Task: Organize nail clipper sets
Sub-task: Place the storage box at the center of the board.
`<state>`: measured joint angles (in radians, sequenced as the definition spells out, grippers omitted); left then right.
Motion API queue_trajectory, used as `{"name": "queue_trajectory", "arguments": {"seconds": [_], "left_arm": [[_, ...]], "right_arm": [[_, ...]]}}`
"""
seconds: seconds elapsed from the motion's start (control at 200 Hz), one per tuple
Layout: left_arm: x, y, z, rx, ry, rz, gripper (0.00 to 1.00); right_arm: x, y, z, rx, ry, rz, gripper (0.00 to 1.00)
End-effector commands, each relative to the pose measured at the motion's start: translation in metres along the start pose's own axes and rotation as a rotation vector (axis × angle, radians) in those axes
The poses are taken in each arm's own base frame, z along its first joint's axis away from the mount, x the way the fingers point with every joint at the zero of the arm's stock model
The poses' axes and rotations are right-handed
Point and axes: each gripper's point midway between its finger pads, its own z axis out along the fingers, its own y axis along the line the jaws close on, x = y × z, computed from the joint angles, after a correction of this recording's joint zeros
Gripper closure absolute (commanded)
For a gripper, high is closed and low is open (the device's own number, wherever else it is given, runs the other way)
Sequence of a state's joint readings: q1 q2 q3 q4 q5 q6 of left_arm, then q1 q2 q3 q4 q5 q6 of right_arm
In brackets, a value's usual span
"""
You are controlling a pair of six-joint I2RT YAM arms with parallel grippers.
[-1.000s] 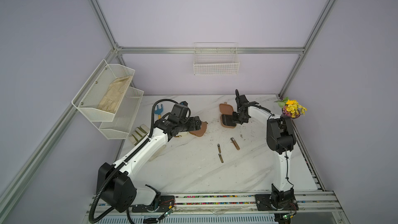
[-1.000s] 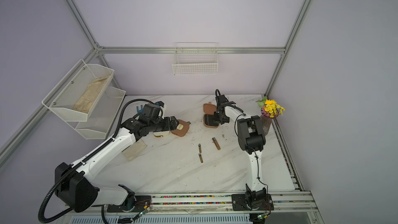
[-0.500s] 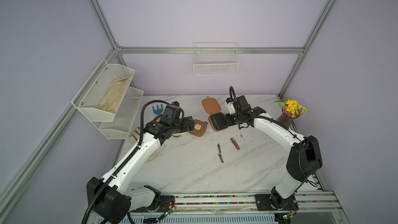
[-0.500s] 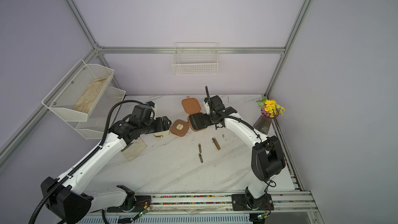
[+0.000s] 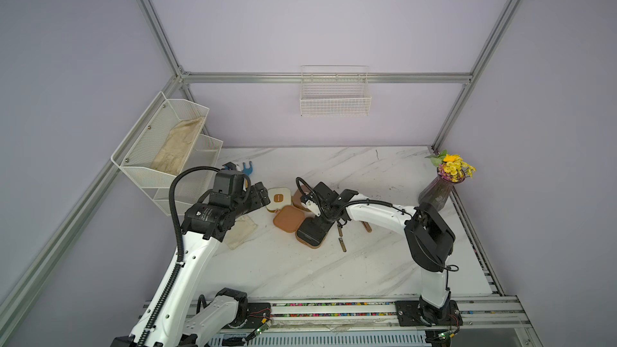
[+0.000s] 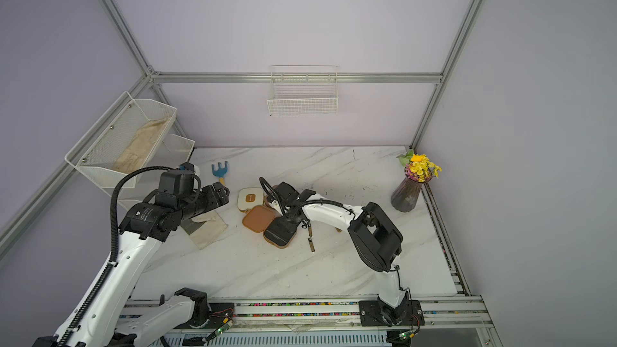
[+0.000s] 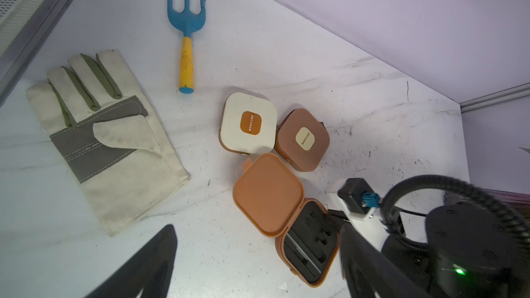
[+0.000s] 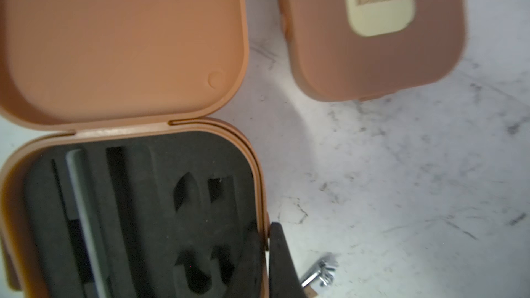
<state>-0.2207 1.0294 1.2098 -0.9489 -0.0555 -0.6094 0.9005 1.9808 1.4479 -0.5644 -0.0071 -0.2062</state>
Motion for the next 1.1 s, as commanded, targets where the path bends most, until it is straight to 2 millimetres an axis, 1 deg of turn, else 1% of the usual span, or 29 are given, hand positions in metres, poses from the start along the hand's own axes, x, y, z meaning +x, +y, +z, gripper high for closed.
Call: {"name": "queue_trajectory", "arguments": {"seconds": [0.0, 0.105, 0.21, 0.365, 0.6, 0.675, 0.68, 0.71, 0.76, 0.82, 0.89, 0.95, 0.995, 1.015, 1.095], "left_arm": [[0.015, -0.006, 0.018, 0.049, 0.064, -0.011, 0.13], [0.022, -0.013, 0.026, 0.084, 0.102, -0.028, 0.13], [0.027, -0.018, 0.033, 0.111, 0.135, -0.026, 0.12], [0.035, -0.023, 0.041, 0.142, 0.168, -0.028, 0.12], [0.047, -0.032, 0.045, 0.179, 0.2, -0.023, 0.1], [0.051, -0.036, 0.046, 0.193, 0.209, -0.019, 0.09], [0.052, -0.036, 0.046, 0.193, 0.21, -0.018, 0.09], [0.053, -0.038, 0.046, 0.199, 0.211, -0.014, 0.09], [0.056, -0.04, 0.048, 0.203, 0.219, -0.009, 0.08], [0.06, -0.043, 0.05, 0.206, 0.227, -0.001, 0.07], [0.065, -0.046, 0.051, 0.21, 0.236, 0.006, 0.08], [0.069, -0.047, 0.053, 0.213, 0.241, 0.012, 0.07], [0.071, -0.048, 0.054, 0.214, 0.244, 0.012, 0.08], [0.072, -0.048, 0.054, 0.214, 0.244, 0.012, 0.08], [0.077, -0.048, 0.056, 0.219, 0.251, 0.011, 0.08]], "right_arm": [[0.001, 0.004, 0.012, 0.021, 0.001, -0.047, 1.0], [0.007, 0.003, 0.023, 0.038, 0.013, -0.025, 1.0], [0.013, -0.003, 0.027, 0.075, 0.025, -0.005, 1.0], [0.019, -0.014, 0.024, 0.141, 0.035, 0.017, 1.0], [0.02, -0.015, 0.022, 0.152, 0.048, 0.059, 1.0], [0.015, -0.014, 0.014, 0.145, 0.03, 0.081, 0.83], [0.015, -0.014, 0.014, 0.145, 0.03, 0.081, 0.83], [0.011, -0.015, 0.007, 0.144, 0.013, 0.095, 0.74], [0.005, -0.016, -0.003, 0.144, -0.012, 0.121, 0.66], [-0.004, -0.016, -0.022, 0.138, -0.056, 0.159, 0.57], [-0.007, -0.022, -0.044, 0.144, -0.089, 0.203, 0.49], [-0.001, -0.03, -0.058, 0.144, -0.098, 0.252, 0.45], [0.009, -0.04, -0.065, 0.145, -0.09, 0.3, 0.43], [0.015, -0.044, -0.067, 0.146, -0.082, 0.317, 0.43], [0.044, -0.07, -0.072, 0.171, -0.04, 0.409, 0.39]]}}
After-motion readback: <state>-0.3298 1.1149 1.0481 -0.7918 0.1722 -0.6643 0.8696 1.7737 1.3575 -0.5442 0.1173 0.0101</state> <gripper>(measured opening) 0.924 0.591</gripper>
